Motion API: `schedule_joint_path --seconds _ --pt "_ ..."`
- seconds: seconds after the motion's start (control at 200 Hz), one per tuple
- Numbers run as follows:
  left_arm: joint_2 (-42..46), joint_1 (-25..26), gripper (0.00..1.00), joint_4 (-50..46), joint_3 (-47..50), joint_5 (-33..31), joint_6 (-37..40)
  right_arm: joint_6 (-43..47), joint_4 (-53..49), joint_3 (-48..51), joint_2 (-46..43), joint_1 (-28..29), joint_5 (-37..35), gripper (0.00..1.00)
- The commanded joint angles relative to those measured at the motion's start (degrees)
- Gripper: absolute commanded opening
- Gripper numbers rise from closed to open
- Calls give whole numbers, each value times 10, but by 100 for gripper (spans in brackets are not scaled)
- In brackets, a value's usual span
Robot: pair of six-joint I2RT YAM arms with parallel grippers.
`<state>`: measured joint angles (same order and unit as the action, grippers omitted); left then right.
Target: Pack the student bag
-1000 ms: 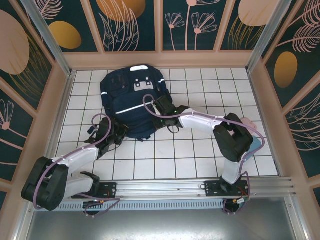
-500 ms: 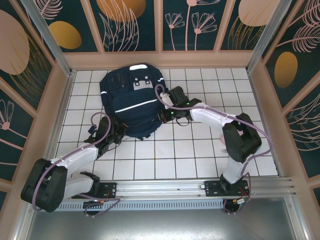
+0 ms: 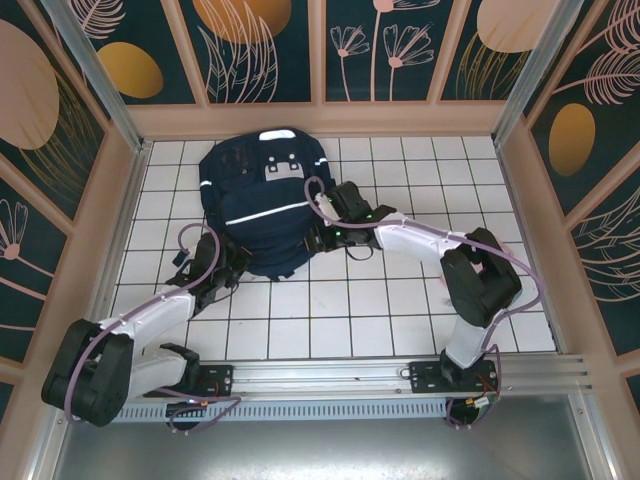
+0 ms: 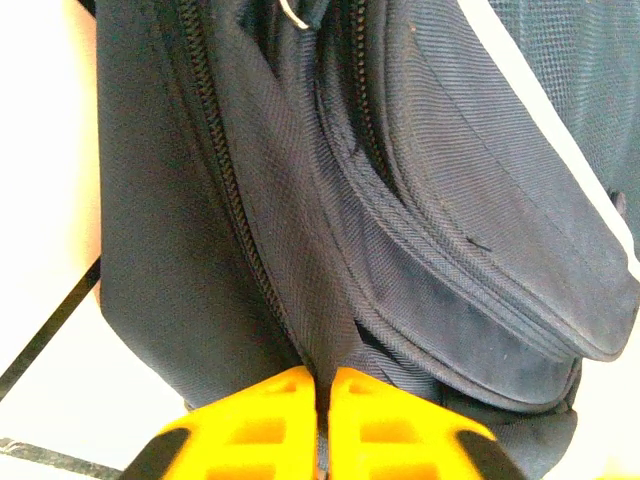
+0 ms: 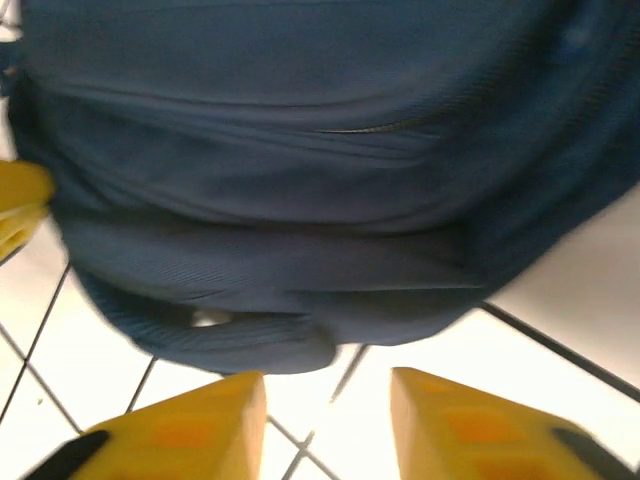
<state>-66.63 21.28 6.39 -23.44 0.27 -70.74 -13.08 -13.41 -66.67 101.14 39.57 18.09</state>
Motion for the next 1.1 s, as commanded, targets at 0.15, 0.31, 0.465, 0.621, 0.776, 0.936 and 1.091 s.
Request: schedule_joint_path --seconds 0.15,0.31,0.465,0.621,0.776,0.936,1.091 --pt "35 -1 42 -118 -58 -3 69 -174 150 25 16 -56 63 57" --pt "21 21 49 -171 -112 -4 139 -268 185 14 50 -77 68 60" --pt "-3 44 51 -191 -163 -1 205 -288 172 -7 83 -79 52 57" --pt "-43 76 52 -204 -215 14 296 -286 184 -22 104 -97 98 52" --pt "-91 102 53 -240 -269 9 401 -275 183 -43 107 -98 127 21" --pt "-122 125 55 -280 -316 7 520 -254 186 -48 61 -101 135 8" --pt "-128 136 59 -294 -336 8 631 -246 219 -47 21 -106 163 4"
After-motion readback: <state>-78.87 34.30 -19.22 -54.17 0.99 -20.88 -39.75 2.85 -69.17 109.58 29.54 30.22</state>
